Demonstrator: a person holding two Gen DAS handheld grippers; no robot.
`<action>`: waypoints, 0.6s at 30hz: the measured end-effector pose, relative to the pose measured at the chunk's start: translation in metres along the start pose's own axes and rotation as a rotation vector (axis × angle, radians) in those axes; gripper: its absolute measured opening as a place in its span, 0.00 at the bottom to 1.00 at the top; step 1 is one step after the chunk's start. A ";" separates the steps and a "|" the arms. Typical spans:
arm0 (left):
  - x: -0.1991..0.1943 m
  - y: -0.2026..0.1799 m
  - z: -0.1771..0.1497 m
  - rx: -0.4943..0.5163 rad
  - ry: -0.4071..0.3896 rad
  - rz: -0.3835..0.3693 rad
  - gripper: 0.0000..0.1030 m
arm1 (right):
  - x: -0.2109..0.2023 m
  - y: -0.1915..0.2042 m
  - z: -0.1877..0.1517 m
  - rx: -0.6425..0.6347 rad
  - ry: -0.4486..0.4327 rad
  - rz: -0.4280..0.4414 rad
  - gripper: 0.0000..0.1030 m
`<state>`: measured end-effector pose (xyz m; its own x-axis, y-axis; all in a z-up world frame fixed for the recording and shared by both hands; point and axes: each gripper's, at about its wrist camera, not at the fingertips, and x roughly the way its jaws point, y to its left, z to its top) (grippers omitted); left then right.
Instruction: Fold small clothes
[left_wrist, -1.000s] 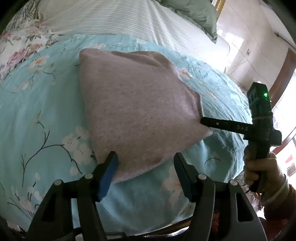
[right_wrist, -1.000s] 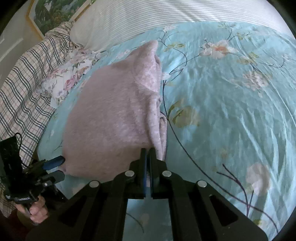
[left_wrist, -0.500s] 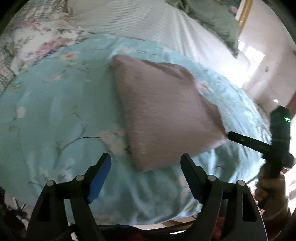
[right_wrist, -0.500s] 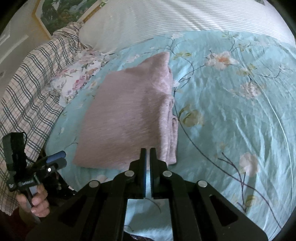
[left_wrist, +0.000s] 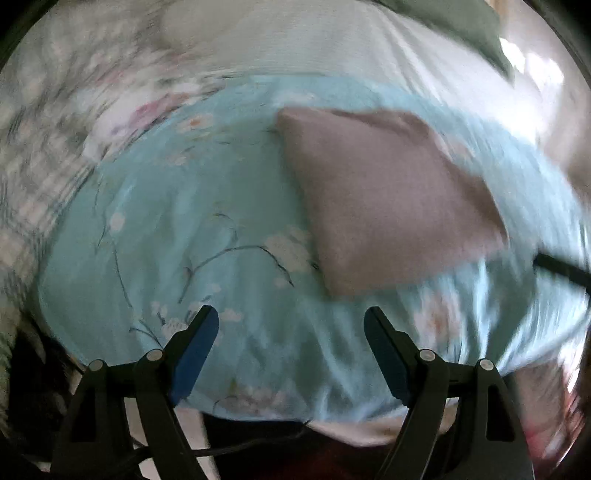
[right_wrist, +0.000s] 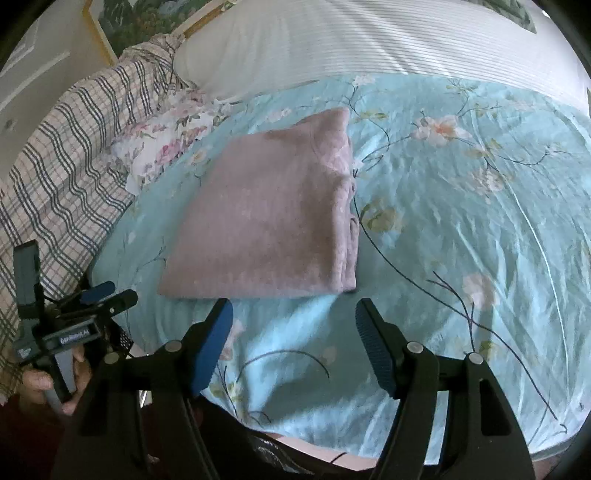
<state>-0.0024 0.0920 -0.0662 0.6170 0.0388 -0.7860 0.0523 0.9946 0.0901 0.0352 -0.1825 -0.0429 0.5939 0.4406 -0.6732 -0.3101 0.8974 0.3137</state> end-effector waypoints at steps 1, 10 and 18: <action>-0.005 -0.009 -0.003 0.054 -0.022 0.043 0.79 | -0.001 0.002 -0.001 -0.004 0.004 -0.003 0.69; -0.034 -0.010 0.008 0.100 -0.087 0.170 0.88 | -0.014 0.023 -0.002 -0.112 0.031 -0.001 0.91; -0.023 0.013 0.030 0.015 -0.055 0.152 0.88 | -0.016 0.032 0.008 -0.187 0.015 0.006 0.99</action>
<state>0.0082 0.1016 -0.0288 0.6608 0.1832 -0.7278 -0.0334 0.9760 0.2153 0.0217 -0.1607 -0.0164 0.5810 0.4438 -0.6822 -0.4471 0.8745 0.1881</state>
